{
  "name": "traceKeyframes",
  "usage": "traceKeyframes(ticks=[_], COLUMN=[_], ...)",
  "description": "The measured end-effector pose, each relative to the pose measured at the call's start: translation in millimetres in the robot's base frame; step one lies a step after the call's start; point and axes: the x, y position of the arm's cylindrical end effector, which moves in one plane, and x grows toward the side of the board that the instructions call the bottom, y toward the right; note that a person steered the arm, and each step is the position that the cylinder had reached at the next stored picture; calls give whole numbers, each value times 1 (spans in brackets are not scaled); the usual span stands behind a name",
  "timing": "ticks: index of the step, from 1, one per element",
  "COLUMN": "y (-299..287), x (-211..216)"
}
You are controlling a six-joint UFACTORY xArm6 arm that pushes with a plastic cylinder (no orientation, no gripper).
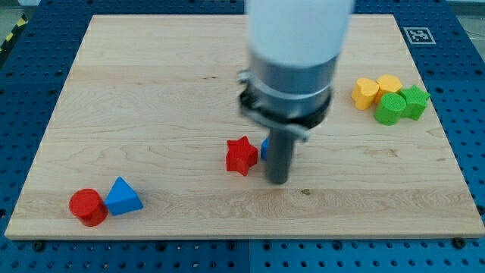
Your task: Push the red star above the blue triangle
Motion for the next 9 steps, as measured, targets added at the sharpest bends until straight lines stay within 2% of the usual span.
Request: traceKeyframes(ticks=[1, 2, 4, 5, 7, 8, 9], y=[22, 0, -110, -144, -43, -33, -86], x=[-32, -31, 20, 20, 18, -10, -14])
